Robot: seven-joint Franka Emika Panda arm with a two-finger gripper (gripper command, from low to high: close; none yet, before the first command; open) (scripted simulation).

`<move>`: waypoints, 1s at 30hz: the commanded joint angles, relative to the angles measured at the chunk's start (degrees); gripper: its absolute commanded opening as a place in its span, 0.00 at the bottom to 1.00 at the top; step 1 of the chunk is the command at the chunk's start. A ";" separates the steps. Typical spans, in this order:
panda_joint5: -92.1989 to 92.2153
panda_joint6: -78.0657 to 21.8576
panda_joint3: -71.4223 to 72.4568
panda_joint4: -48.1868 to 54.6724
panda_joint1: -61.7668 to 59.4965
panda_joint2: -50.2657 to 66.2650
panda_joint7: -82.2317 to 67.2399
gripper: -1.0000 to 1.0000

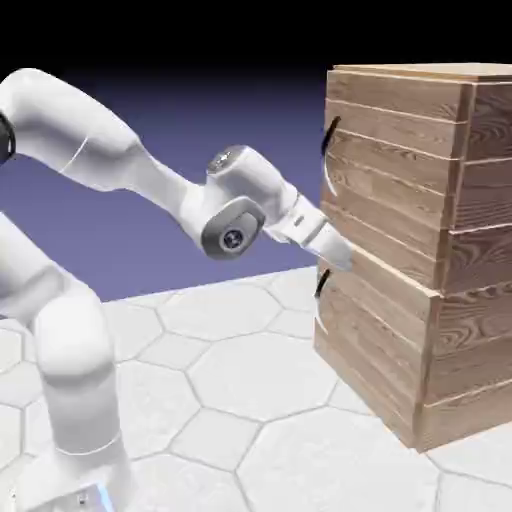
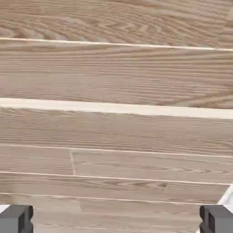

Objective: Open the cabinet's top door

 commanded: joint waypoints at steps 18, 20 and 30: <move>44.86 -7.85 24.79 8.68 -23.59 -23.74 -13.75 1.00; 49.85 -8.72 27.54 9.64 -26.21 -26.38 -15.28 1.00; 74.77 -13.08 41.31 14.46 -39.32 -39.57 -22.92 1.00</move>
